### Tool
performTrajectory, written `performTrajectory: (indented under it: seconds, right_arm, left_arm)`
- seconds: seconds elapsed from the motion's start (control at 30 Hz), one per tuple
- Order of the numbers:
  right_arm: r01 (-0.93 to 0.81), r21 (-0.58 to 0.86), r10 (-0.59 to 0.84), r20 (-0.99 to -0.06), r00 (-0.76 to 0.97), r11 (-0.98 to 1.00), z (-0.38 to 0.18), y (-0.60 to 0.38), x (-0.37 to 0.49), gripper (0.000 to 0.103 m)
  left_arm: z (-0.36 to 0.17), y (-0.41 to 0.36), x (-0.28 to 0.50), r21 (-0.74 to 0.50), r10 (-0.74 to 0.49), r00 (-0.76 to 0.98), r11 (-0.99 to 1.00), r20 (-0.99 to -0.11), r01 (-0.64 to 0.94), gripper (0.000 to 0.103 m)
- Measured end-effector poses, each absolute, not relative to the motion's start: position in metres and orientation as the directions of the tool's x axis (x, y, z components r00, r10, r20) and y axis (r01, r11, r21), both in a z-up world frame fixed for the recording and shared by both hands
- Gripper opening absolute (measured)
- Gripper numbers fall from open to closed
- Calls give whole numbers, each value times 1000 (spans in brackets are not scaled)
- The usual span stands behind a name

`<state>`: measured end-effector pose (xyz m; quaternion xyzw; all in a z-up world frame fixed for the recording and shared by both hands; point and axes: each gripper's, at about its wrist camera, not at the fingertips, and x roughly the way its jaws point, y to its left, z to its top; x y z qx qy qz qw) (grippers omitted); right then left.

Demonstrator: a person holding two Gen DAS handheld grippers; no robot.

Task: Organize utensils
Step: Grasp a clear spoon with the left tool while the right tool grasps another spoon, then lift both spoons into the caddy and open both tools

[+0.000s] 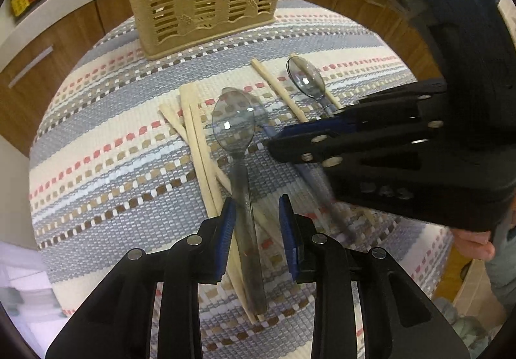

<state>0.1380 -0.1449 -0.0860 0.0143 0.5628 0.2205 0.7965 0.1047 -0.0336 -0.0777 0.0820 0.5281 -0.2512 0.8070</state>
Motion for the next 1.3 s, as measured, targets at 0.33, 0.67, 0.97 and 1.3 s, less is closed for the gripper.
performTrajectory:
  seconds: [0.33, 0.67, 0.97, 1.3]
  right_arm:
    - [-299, 314, 393, -882, 261, 901, -84, -187, 137, 11]
    - [-369, 186, 278, -936, 214, 910, -80, -161, 143, 11]
    - [-388, 268, 403, -856, 325, 882, -53, -162, 132, 10]
    - [-447, 235, 473, -688, 551, 863, 32, -178, 128, 10]
  left_arm:
    - [-87, -62, 120, 10, -179, 364, 887, -914, 463, 16]
    - [-80, -42, 124, -75, -243, 371, 907, -896, 414, 10]
    - [-21, 9, 120, -285, -443, 508, 888, -739, 360, 10]
    - [63, 35, 121, -328, -522, 680, 853, -515, 405, 10]
